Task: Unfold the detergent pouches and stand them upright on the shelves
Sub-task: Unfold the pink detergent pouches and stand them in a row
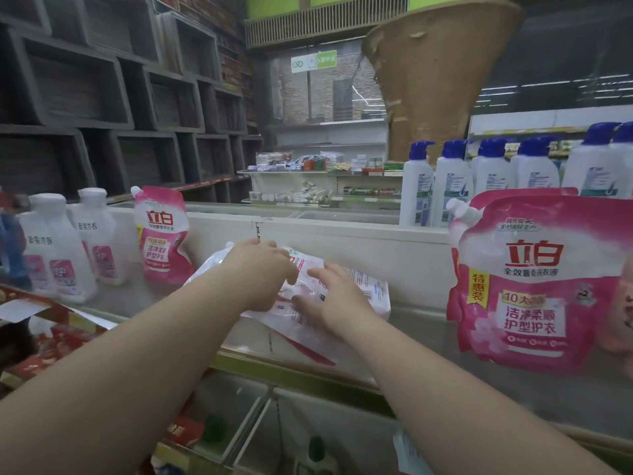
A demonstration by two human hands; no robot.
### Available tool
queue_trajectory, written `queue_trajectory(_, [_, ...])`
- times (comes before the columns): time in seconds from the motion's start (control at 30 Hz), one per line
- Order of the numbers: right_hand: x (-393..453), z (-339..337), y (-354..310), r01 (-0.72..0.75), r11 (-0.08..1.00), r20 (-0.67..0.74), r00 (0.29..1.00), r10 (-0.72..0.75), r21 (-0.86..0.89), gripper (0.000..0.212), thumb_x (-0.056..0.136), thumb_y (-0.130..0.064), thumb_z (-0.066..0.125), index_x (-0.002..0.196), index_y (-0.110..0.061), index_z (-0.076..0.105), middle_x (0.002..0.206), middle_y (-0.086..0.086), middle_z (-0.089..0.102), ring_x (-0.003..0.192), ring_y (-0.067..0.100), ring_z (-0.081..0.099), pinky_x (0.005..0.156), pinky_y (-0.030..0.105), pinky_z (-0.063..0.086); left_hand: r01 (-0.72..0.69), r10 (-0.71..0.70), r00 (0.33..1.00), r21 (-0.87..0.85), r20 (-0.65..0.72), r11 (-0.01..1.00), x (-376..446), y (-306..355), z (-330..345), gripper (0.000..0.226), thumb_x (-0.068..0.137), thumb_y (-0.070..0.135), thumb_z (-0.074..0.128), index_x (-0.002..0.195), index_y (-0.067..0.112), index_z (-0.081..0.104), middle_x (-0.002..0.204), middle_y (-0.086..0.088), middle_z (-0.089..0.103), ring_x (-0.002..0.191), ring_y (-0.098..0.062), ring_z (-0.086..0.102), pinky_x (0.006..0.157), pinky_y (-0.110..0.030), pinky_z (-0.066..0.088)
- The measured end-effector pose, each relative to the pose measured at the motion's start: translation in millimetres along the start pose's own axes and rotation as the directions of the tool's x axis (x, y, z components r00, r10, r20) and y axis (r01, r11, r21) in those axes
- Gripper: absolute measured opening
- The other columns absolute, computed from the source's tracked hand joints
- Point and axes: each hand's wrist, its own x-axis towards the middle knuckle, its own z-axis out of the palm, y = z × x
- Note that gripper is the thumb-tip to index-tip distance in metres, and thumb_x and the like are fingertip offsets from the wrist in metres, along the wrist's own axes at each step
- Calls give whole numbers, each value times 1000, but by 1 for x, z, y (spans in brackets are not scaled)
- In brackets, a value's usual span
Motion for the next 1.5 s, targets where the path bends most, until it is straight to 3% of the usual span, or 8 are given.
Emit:
queue_trajectory(0.17, [12, 1, 3, 27, 988, 103, 995, -11, -152, 105, 79, -89, 60, 164, -36, 31, 177, -7, 10, 162, 20, 15, 129, 45, 22, 8, -6, 997, -27, 74, 1000, 9, -2, 7, 48, 91, 31, 62, 135, 50, 56, 138, 18, 58, 124, -16, 54, 99, -37, 42])
queue_trajectory(0.3, [17, 7, 10, 61, 981, 94, 995, -44, -185, 106, 76, -94, 54, 163, -37, 31, 176, -6, 14, 161, 22, 17, 129, 46, 21, 69, -56, 993, -123, 102, 990, 13, -6, 17, 53, 85, 32, 59, 133, 54, 54, 132, 21, 61, 120, -16, 57, 98, -43, 48])
queue_trajectory(0.43, [16, 13, 15, 81, 979, 77, 995, -68, -186, 96, 79, -96, 45, 158, -42, 35, 171, -8, 28, 154, 25, 33, 122, 48, 33, 50, -45, 998, -143, 38, 989, 10, -1, 26, 46, 88, 33, 57, 131, 48, 54, 131, 18, 58, 123, -15, 53, 100, -41, 46])
queue_trajectory(0.67, [18, 14, 9, 141, 944, 75, 989, -124, -297, 47, 103, -53, 39, 146, -35, 41, 140, -5, 53, 137, 25, 47, 111, 50, 38, 42, -90, 983, -282, -158, 959, 1, -3, 31, 42, 95, 37, 52, 135, 48, 56, 144, 19, 52, 129, -15, 51, 105, -38, 40])
queue_trajectory(0.9, [16, 9, 7, 98, 980, 48, 995, -92, -172, 33, 110, -37, 32, 134, -34, 55, 133, -1, 62, 129, 33, 52, 108, 49, 39, 60, -301, 894, -577, -332, 815, -4, -8, 31, 53, 88, 31, 69, 139, 43, 60, 136, 20, 63, 125, -10, 58, 101, -30, 46])
queue_trajectory(1.2, [23, 11, 17, 46, 999, -71, 996, -47, -21, 41, 111, -51, 28, 148, -50, 46, 138, -7, 66, 128, 29, 57, 105, 49, 47, 168, -502, 852, -833, -146, 528, 24, -25, 44, 77, 86, 28, 78, 153, 35, 41, 129, 12, 63, 116, -12, 62, 102, -39, 53])
queue_trajectory(1.33, [22, 4, 20, 26, 998, -115, 993, -19, 59, 37, 112, -53, 27, 137, -47, 52, 114, -10, 72, 111, 22, 64, 98, 45, 51, 244, -468, 883, -815, -37, 525, 42, -30, 43, 71, 84, 44, 76, 146, 43, 41, 124, 17, 63, 107, -11, 64, 89, -37, 57])
queue_trajectory(1.5, [18, -6, 16, 43, 993, -192, 981, -21, 109, 39, 113, -50, 30, 137, -42, 59, 102, -13, 71, 96, 9, 61, 81, 32, 45, 232, -427, 904, -842, 1, 488, 54, -22, 23, 78, 90, 39, 72, 156, 40, 29, 128, 11, 60, 95, -13, 65, 67, -38, 62])
